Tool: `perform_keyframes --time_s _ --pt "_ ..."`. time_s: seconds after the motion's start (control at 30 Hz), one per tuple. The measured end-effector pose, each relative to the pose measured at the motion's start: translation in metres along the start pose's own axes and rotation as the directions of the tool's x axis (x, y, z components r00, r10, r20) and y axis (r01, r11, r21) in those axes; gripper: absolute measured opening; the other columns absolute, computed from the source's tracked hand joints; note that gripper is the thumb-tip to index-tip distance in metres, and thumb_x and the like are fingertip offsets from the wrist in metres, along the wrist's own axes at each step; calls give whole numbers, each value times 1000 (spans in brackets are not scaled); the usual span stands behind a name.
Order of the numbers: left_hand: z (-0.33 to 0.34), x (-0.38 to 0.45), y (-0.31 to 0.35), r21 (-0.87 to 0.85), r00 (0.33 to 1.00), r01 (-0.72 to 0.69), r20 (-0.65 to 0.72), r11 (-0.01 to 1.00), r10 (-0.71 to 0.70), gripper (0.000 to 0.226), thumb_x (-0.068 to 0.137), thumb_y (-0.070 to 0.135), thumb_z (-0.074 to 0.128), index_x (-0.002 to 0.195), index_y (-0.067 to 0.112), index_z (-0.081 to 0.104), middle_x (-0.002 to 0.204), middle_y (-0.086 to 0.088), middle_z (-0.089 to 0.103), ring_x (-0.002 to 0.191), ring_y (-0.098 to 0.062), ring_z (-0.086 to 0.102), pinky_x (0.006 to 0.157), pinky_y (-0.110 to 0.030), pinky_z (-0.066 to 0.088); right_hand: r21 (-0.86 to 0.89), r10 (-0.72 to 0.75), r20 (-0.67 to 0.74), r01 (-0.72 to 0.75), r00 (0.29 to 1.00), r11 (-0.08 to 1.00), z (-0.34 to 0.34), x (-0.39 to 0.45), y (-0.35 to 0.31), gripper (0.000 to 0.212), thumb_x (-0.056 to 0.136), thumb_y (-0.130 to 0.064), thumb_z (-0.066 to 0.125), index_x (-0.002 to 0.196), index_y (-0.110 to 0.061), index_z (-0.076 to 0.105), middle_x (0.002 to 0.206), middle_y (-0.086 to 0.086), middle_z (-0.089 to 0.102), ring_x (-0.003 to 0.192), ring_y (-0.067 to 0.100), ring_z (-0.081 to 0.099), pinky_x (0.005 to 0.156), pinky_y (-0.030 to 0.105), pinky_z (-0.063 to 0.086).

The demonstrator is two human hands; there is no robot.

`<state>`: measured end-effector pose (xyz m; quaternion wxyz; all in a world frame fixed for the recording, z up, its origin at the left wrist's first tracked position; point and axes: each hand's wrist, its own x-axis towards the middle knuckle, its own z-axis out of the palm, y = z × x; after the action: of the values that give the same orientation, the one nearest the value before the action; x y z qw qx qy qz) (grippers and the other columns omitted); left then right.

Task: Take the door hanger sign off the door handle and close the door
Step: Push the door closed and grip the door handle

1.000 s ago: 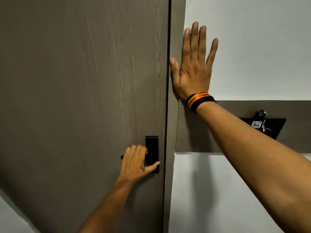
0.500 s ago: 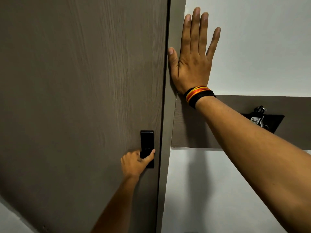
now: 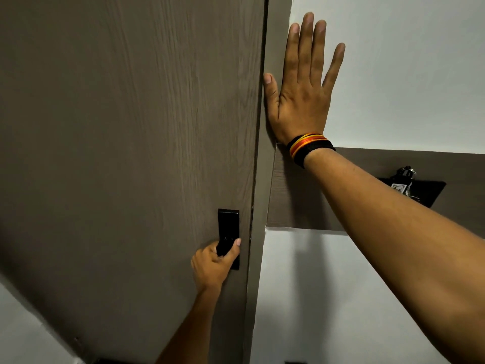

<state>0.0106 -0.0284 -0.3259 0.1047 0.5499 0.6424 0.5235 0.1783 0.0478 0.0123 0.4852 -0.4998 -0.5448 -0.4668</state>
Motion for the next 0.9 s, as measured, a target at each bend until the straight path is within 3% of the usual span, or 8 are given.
perform_keyframes --time_s 0.17,0.27,0.33,0.4,0.5,0.7,0.8,0.9 --pt "-22 -25 0 -10 1000 -3 -5 1000 3 47 73 86 59 51 46 54 45 21 51 44 -1 46 51 -18 29 34 -1 48 -1 999 999 -5 1 1 75 108 -58 26 163 -9 35 169 20 36 157 39 31 125 68 16" --pt "-42 -34 -1 73 999 -35 22 997 33 57 70 84 58 44 35 45 40 11 43 50 -8 50 57 -27 39 65 -7 73 2 997 998 -9 0 0 75 107 -59 27 163 -10 36 169 19 36 157 39 32 124 67 17" --pt "-66 -33 -2 259 983 -184 57 948 175 60 70 81 58 46 27 51 40 7 48 44 -21 54 51 -30 43 86 -4 102 -5 995 996 -13 3 1 75 106 -59 29 163 -11 36 169 19 36 157 38 32 124 67 18" --pt "-90 -32 -5 382 930 -368 149 848 337 62 72 77 61 48 20 56 40 4 54 36 -19 54 44 -24 37 119 -4 133 -12 991 993 -16 3 2 75 105 -58 33 164 -12 35 169 19 35 157 39 31 125 67 17" --pt "-119 -38 -3 473 884 -466 209 748 418 66 73 78 61 50 16 60 42 4 56 37 -13 53 40 -25 36 256 15 161 -56 987 965 -23 -7 -3 75 103 -52 43 163 -7 35 169 24 32 157 42 28 125 67 14" --pt "-164 -63 5 437 801 -594 241 675 548 77 87 82 48 49 15 54 44 3 52 38 -15 50 44 -22 41 735 -163 132 14 978 678 -63 -99 -39 60 101 -28 57 153 0 49 164 26 40 155 42 34 130 60 9" --pt "-184 -74 7 477 776 -625 293 618 559 75 88 82 46 53 16 54 47 3 53 41 -16 52 48 -24 45 868 -286 310 -147 907 475 -90 -176 -47 43 101 -18 57 140 -3 62 146 17 63 136 32 57 125 52 35" --pt "-200 -85 6 509 780 -620 321 597 536 70 87 78 52 56 16 54 50 2 52 45 -17 50 53 -27 47 774 -353 629 -517 693 365 -115 -250 -41 34 104 -32 55 128 -14 69 122 4 74 108 20 70 92 48 60"
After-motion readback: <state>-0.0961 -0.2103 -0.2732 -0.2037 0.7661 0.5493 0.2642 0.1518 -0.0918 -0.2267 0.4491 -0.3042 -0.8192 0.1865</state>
